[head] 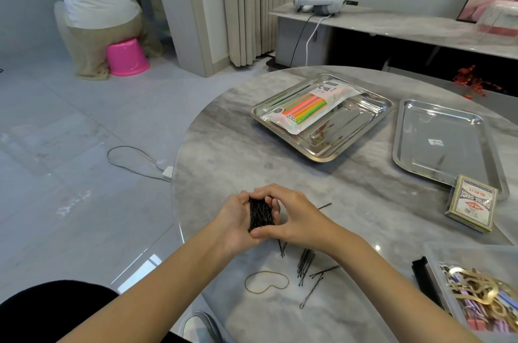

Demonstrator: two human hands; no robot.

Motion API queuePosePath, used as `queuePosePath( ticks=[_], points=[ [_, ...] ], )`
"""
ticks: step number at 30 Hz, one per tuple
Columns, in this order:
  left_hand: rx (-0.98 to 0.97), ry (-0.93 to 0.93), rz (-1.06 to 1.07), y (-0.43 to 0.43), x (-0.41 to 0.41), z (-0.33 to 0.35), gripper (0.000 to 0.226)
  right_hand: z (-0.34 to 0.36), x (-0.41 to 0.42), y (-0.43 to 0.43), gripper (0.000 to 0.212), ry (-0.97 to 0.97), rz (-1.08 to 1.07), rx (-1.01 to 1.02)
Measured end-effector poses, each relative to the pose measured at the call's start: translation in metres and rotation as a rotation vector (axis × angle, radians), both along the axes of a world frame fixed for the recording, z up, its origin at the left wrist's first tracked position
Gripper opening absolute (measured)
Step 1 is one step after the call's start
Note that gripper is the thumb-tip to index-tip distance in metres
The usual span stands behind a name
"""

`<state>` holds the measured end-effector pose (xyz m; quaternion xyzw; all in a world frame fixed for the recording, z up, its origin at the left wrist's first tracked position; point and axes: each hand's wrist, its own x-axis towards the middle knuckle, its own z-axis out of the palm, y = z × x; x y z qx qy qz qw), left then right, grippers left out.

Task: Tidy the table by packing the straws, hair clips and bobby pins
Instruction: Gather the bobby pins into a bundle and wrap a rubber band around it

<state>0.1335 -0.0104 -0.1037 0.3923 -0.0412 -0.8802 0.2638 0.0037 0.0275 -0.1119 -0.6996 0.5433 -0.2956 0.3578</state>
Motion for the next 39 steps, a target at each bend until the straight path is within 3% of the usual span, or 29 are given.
queuePosePath(
  ticks=[4, 8, 10, 14, 18, 20, 23, 27, 29, 35, 37, 39],
  points=[
    [0.019, -0.048, -0.006, -0.001, 0.004, -0.006, 0.044, 0.002, 0.003, 0.0, 0.062, 0.065, 0.049, 0.061],
    [-0.01, -0.115, 0.052, -0.007, 0.009, -0.012, 0.06, 0.004, 0.004, -0.005, 0.055, -0.082, 0.07, 0.148],
    [-0.038, -0.158, 0.096, -0.01, 0.013, -0.017, 0.062, -0.001, 0.005, -0.011, 0.044, -0.095, -0.019, 0.113],
    [-0.058, -0.172, 0.175, -0.016, 0.021, -0.021, 0.062, -0.013, 0.009, -0.022, 0.037, 0.12, -0.314, 0.024],
    [-0.047, -0.136, 0.267, -0.023, 0.031, -0.019, 0.061, -0.013, 0.032, -0.027, 0.067, 0.295, -0.503, 0.124],
    [-0.03, -0.136, 0.32, -0.028, 0.036, -0.019, 0.06, -0.015, 0.047, -0.03, 0.071, 0.358, -0.543, 0.142],
    [-0.018, -0.138, 0.373, -0.033, 0.042, -0.018, 0.06, -0.024, 0.063, -0.038, 0.056, 0.321, -0.574, 0.129],
    [-0.013, -0.154, 0.407, -0.035, 0.047, -0.019, 0.058, -0.027, 0.071, -0.039, 0.016, 0.172, -0.611, 0.131],
    [-0.004, -0.167, 0.418, -0.036, 0.047, -0.019, 0.057, -0.027, 0.074, -0.035, 0.014, 0.164, -0.608, 0.13],
    [0.014, -0.166, 0.442, -0.032, 0.047, -0.015, 0.055, -0.028, 0.085, -0.024, 0.025, 0.669, -0.551, -0.068],
    [0.019, -0.17, 0.451, -0.031, 0.047, -0.013, 0.056, -0.03, 0.087, -0.022, 0.033, 0.856, -0.523, -0.034],
    [0.022, -0.176, 0.454, -0.03, 0.045, -0.012, 0.056, -0.039, 0.083, -0.026, 0.038, 0.899, -0.534, -0.049]
  ],
)
